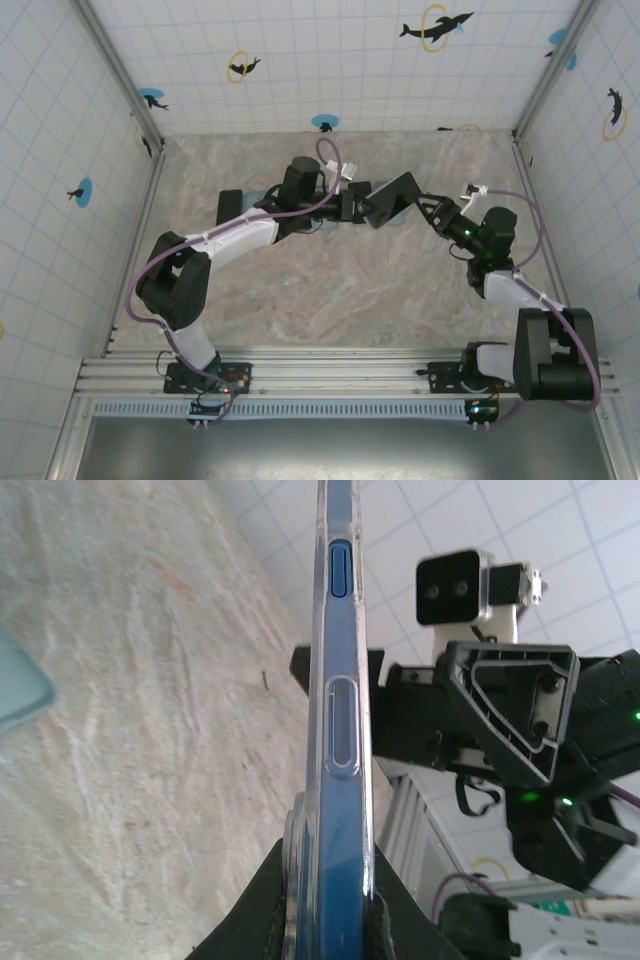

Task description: Take the phone out of the phone case

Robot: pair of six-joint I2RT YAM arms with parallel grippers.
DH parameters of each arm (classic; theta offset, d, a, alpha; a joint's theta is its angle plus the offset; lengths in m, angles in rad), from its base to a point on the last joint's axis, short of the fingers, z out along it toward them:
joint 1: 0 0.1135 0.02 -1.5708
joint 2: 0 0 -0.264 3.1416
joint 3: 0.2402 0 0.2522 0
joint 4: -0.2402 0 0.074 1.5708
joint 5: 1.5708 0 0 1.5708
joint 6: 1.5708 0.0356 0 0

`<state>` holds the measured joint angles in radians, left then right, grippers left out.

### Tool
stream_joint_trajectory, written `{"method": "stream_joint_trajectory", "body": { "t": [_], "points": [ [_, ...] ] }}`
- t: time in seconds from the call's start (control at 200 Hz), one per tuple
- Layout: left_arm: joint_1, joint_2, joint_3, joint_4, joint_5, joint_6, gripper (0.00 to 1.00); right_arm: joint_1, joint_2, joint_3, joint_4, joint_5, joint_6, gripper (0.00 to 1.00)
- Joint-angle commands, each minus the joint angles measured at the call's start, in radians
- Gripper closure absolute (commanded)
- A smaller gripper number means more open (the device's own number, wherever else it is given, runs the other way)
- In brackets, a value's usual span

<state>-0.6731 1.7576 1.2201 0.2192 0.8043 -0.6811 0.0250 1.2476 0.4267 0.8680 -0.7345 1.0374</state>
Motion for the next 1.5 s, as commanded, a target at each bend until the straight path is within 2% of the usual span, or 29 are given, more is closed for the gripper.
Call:
{"method": "stream_joint_trajectory", "body": {
  "t": [0.0, 0.1, 0.235, 0.34, 0.475, 0.856, 1.021, 1.136, 1.186, 1.216, 1.356, 1.496],
  "points": [
    [0.006, -0.040, -0.008, 0.069, 0.095, -0.021, 1.00, 0.005, 0.045, -0.027, 0.349, -0.085, 0.185, 0.25],
    [0.006, -0.043, -0.023, 0.165, 0.154, -0.102, 1.00, 0.016, 0.067, -0.031, 0.413, -0.092, 0.225, 0.37],
    [0.007, -0.046, -0.030, 0.189, 0.187, -0.138, 1.00, 0.030, 0.083, -0.023, 0.440, -0.090, 0.246, 0.46],
    [0.007, -0.049, -0.058, 0.298, 0.229, -0.226, 1.00, 0.038, 0.103, -0.018, 0.473, -0.090, 0.267, 0.52],
    [0.009, -0.049, -0.054, 0.272, 0.234, -0.222, 1.00, 0.044, 0.138, -0.013, 0.582, -0.085, 0.350, 0.63],
    [0.018, -0.046, -0.066, 0.327, 0.271, -0.266, 0.98, 0.050, 0.187, -0.008, 0.701, -0.067, 0.427, 0.84],
    [0.034, -0.047, -0.087, 0.376, 0.255, -0.312, 0.96, 0.055, 0.191, -0.006, 0.710, -0.069, 0.434, 0.90],
    [0.036, -0.044, -0.094, 0.408, 0.204, -0.348, 0.87, 0.058, 0.183, -0.012, 0.706, -0.036, 0.429, 0.95],
    [0.037, -0.041, -0.099, 0.416, 0.156, -0.369, 0.71, 0.060, 0.174, -0.015, 0.695, -0.006, 0.420, 0.97],
    [0.036, -0.039, -0.105, 0.426, 0.125, -0.388, 0.66, 0.065, 0.168, -0.017, 0.684, 0.018, 0.410, 0.98],
    [0.023, -0.047, -0.168, 0.543, -0.064, -0.494, 0.54, 0.104, 0.122, -0.025, 0.602, 0.155, 0.340, 1.00],
    [-0.030, -0.079, -0.223, 0.601, -0.289, -0.533, 0.49, 0.158, 0.085, -0.062, 0.567, 0.390, 0.322, 1.00]
  ]
}}
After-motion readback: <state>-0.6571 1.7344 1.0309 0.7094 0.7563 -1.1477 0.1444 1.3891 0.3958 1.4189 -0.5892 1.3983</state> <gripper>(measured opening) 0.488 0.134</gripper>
